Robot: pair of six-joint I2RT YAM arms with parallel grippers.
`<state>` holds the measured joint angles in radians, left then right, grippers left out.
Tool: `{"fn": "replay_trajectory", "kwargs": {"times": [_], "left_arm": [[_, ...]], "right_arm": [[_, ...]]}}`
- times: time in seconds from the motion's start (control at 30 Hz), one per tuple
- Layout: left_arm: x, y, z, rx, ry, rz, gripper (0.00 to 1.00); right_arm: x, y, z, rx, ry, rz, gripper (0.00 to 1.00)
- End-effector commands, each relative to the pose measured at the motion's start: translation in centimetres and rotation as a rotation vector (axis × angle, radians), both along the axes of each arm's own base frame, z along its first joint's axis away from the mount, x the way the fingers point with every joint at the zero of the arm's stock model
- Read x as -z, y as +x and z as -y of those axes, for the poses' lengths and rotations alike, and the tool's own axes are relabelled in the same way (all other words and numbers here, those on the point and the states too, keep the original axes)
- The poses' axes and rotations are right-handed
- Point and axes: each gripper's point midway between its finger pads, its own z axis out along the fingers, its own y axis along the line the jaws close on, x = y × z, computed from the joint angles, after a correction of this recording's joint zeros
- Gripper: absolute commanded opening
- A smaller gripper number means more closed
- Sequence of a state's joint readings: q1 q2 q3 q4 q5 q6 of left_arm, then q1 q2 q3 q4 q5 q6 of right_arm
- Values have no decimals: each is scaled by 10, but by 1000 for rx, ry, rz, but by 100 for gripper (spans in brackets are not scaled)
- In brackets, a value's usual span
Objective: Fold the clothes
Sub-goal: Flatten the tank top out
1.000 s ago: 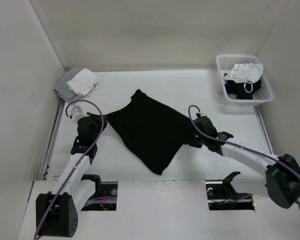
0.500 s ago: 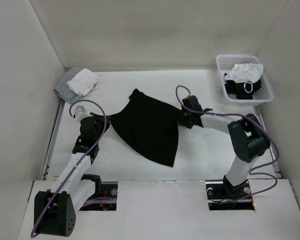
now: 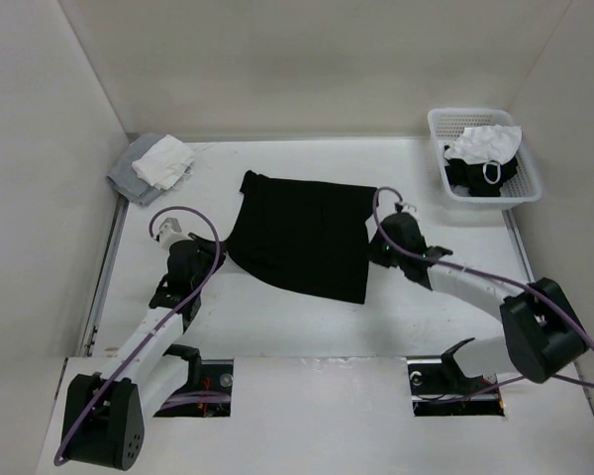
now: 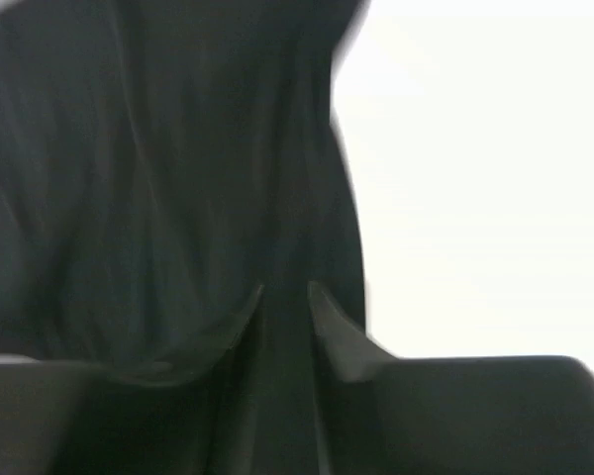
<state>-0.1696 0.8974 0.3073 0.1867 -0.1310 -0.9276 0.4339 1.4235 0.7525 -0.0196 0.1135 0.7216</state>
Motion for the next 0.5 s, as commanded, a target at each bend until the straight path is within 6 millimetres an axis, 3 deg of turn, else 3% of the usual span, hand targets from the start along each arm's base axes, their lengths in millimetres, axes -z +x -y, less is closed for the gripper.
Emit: {"fn": "replay_trajectory", "kwargs": {"times": [0.0,0.1,0.23,0.33,0.47], "left_arm": [[-12,-2,7,28,15,63,2],[-13,-9,11,50,21,76,2],[-16,-16,12,62,21,93,2],[-19,-17,16,78,14,103,2],[-22,-19,21,95,6,117,2]], "right_arm": [[21,-55,-15,-46,6,-56,22],[38,-103,-17,-72,-61,-132,22],[51,-141,-11,-50,-122,-191,42],[61,-150,-15,-59,-131,-226,43],[69,-148,-15,-32,-151,-234,40]]}}
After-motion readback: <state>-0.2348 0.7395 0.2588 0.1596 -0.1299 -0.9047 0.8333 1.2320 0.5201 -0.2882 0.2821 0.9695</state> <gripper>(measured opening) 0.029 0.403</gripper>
